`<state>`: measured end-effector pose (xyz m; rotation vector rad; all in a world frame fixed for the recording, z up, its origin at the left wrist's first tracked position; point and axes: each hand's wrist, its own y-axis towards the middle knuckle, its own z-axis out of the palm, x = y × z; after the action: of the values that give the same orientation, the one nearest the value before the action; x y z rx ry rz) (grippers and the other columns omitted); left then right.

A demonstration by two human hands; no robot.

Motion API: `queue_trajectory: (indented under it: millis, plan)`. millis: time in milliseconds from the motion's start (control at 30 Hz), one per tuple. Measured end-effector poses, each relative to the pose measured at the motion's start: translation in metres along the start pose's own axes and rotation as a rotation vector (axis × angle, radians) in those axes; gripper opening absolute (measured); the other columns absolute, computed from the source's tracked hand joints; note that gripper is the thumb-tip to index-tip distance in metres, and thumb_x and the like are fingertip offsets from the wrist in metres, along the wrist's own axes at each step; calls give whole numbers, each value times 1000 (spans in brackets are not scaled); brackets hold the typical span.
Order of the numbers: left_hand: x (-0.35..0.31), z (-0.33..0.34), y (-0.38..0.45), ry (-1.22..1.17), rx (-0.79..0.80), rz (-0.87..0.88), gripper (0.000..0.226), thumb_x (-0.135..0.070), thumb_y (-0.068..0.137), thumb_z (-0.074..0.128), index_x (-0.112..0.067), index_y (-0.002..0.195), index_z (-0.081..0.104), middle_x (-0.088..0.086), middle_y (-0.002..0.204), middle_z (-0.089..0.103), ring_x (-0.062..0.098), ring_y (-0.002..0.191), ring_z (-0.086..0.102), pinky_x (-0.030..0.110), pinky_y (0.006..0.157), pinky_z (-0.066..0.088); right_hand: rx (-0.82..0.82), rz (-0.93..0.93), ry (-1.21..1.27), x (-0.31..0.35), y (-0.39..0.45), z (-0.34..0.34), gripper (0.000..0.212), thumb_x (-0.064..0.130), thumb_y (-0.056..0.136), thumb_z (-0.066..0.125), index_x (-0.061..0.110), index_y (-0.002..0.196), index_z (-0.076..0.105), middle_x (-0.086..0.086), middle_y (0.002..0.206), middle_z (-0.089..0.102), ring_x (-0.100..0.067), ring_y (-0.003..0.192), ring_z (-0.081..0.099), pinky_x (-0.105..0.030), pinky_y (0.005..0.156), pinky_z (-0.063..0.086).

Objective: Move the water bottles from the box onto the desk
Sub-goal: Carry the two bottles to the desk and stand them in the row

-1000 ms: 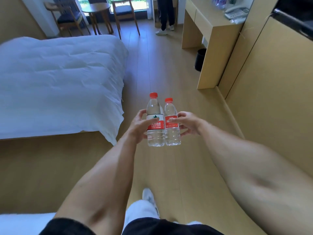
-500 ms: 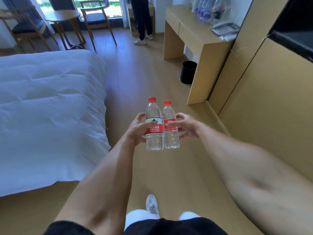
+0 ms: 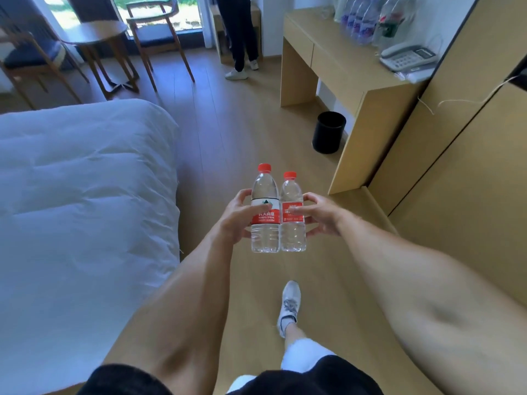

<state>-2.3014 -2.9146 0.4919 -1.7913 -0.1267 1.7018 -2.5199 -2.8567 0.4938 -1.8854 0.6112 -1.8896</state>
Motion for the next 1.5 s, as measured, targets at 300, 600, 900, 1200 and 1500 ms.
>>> queue_trajectory:
  millis: [300,600,900,1200,1500]
  plan:
    - [-97,-15,156,29,-54,-36,61,-13,83,81,-30,133,49,16,106,73,32,92,75,54,73,61,37,8,44,92,157,-51,50,20,83,79,16,126,54,-14,111,72,-33,105,70,-62,86,56]
    - [-203,-25,291,28,-49,-2,65,-16,84,81,-29,138,46,18,111,70,33,94,74,52,74,61,49,-27,45,201,283,-103,50,21,81,81,17,123,55,-13,108,74,-32,102,71,-60,83,57]
    - [-275,-31,435,70,34,11,60,-15,83,81,-32,132,50,19,110,71,32,90,74,57,74,61,-69,-44,77,269,392,-150,48,20,81,81,17,122,57,-13,107,74,-31,100,72,-60,82,58]
    - [-368,-48,592,133,220,17,53,-13,85,79,-31,129,54,17,108,70,28,83,72,52,72,60,-231,-32,147,350,505,-189,51,23,80,82,19,125,57,-14,109,72,-30,98,72,-52,73,61]
    - [-469,-15,714,228,448,113,60,-15,84,81,-29,135,52,17,120,68,34,103,71,62,84,58,-405,-87,278,418,577,-255,48,20,81,82,19,123,58,-15,117,70,-34,106,69,-62,89,54]
